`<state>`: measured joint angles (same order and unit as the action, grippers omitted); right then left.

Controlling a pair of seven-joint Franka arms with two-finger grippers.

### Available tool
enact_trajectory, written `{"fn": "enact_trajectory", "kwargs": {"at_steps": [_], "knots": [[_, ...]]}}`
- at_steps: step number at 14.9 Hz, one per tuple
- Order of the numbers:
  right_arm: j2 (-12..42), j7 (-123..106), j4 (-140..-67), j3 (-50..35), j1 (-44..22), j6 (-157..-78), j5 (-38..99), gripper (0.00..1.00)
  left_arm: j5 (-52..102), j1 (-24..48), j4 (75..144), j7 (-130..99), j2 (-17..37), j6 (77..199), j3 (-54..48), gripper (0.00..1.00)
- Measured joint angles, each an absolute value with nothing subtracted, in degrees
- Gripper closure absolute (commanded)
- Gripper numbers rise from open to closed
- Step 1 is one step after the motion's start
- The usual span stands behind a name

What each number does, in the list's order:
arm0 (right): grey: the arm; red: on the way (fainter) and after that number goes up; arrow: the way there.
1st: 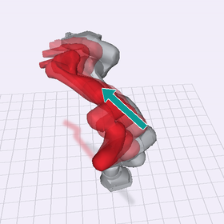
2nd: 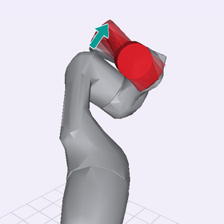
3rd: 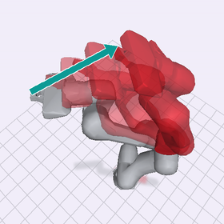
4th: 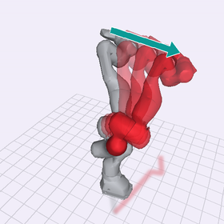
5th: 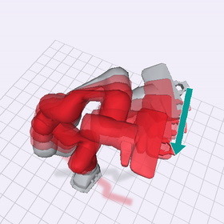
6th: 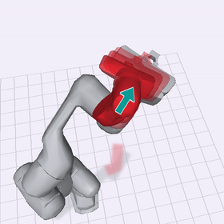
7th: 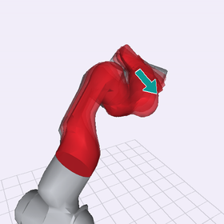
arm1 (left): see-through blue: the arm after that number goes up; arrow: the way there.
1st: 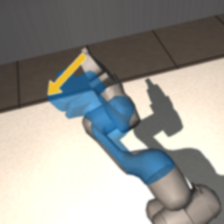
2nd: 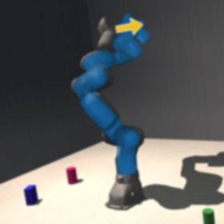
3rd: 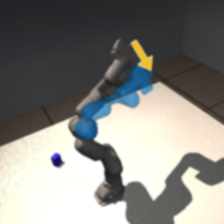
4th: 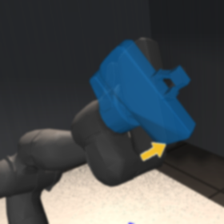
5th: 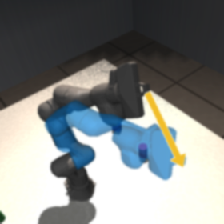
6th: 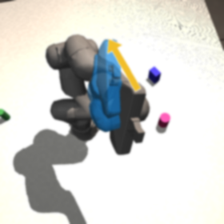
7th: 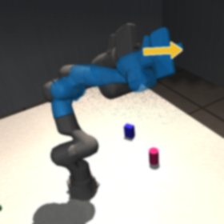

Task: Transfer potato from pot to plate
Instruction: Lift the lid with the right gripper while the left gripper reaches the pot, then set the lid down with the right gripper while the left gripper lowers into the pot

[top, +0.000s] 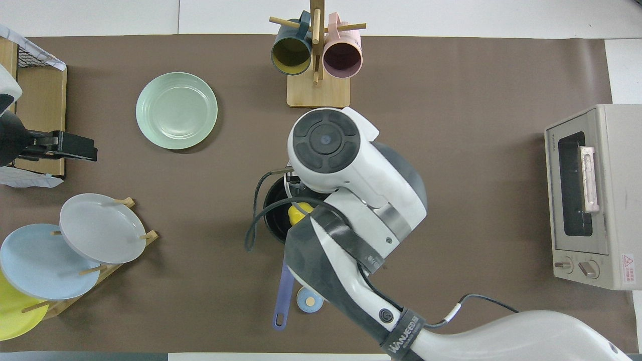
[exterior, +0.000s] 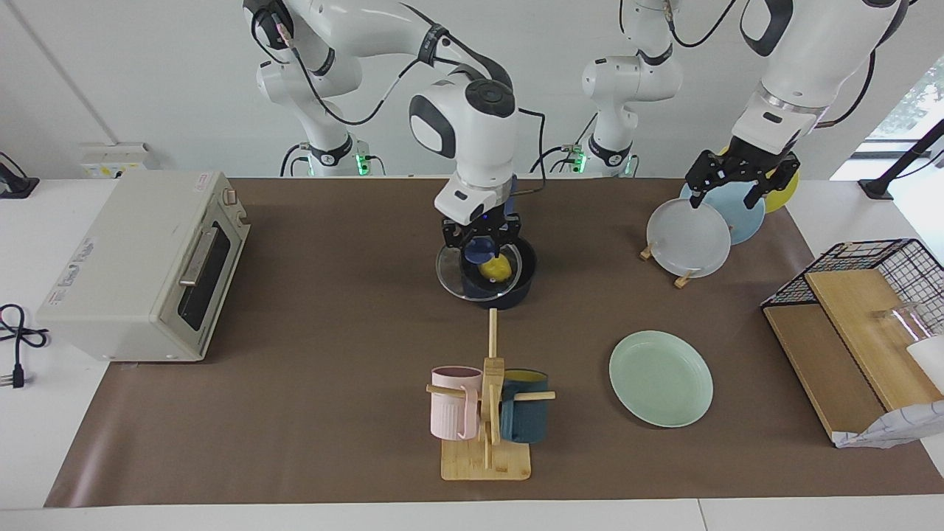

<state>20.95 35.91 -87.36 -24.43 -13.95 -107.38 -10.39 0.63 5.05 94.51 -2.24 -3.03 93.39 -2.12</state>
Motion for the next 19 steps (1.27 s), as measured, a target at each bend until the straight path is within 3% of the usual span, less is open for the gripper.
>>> {"fn": "enact_trajectory", "kwargs": {"at_steps": [5,10,15,19], "knots": [[18.2,16.3,-87.5,-12.1,-13.6,-105.2,-4.6,0.46,0.7,12.1,97.8,-15.7,-3.7,94.2,-2.9,0.0],[17.7,-2.1,-89.3,0.0,-13.9,-104.9,0.0,0.46,1.6,22.6,105.9,-34.8,-3.9,102.4,-3.4,0.0],[16.7,-18.2,-97.4,9.4,-13.8,-115.2,0.9,0.45,2.0,31.3,113.4,-52.1,-2.2,113.8,-3.5,0.0],[16.0,-24.1,-104.9,12.7,-13.8,-123.8,0.9,0.46,2.0,33.8,115.0,-59.8,3.3,122.1,-3.4,0.0]]}}
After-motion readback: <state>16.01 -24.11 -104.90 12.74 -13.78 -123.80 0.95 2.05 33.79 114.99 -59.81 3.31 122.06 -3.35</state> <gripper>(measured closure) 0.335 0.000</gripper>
